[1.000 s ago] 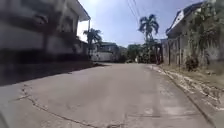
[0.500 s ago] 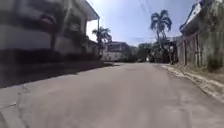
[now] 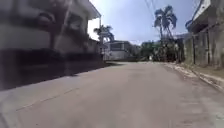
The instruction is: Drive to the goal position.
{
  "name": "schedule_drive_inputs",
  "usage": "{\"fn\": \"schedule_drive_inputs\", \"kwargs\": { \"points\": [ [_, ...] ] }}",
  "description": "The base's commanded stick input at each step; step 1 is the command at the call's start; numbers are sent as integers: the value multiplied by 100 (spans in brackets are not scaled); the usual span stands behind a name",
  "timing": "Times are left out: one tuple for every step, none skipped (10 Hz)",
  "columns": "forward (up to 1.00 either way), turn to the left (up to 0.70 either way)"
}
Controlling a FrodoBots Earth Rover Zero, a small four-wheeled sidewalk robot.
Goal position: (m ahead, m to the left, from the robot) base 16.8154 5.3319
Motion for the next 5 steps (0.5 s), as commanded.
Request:
{"fn": "schedule_drive_inputs", "kwargs": {
  "points": [
    [100,0],
    [100,0],
    [100,0],
    [100,0],
    [100,0]
  ]
}}
